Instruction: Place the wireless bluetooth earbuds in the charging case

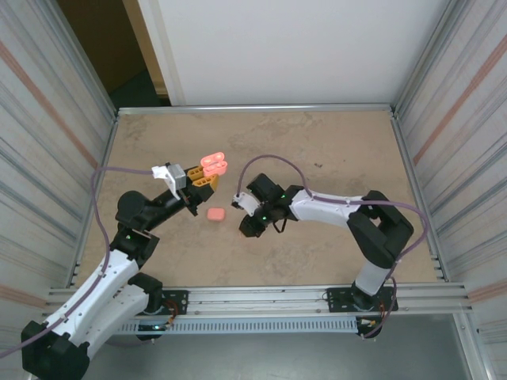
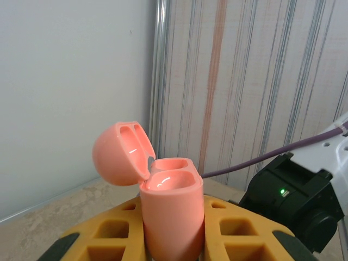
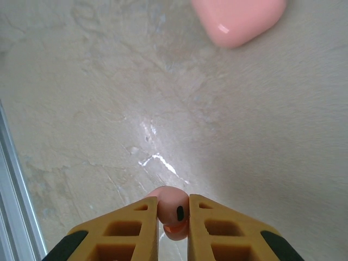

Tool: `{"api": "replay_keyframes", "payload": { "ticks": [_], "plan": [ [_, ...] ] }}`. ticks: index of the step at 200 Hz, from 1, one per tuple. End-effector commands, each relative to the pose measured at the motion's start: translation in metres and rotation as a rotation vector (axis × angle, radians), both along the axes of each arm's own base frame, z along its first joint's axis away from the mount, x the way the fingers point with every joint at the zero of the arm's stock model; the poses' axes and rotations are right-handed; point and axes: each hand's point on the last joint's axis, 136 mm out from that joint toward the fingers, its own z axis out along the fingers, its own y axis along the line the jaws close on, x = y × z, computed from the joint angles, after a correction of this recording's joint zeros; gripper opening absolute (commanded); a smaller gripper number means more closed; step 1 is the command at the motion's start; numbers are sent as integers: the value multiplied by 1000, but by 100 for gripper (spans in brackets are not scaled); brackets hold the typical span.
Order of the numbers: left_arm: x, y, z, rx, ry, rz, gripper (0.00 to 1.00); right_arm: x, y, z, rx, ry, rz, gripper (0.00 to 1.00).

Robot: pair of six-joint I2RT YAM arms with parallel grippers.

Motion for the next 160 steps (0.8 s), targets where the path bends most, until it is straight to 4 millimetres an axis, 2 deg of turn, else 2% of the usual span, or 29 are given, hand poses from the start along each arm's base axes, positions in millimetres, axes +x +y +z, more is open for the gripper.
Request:
{"api": "replay_keyframes", "payload": {
  "ticks": [1, 33, 92, 160],
  "plan": [
    [2, 5, -7, 12, -4, 32, 0, 14, -6, 24, 65, -53, -68, 16],
    [7, 5, -22, 27, 35, 50, 0, 24, -18, 49, 117, -105, -111, 16],
    [13, 6, -42, 47, 79, 67, 0, 36, -32, 112, 246, -260, -163, 16],
    [18, 5, -50, 38, 89, 74, 0, 42, -44, 185, 398, -448, -215, 16]
  ]
}}
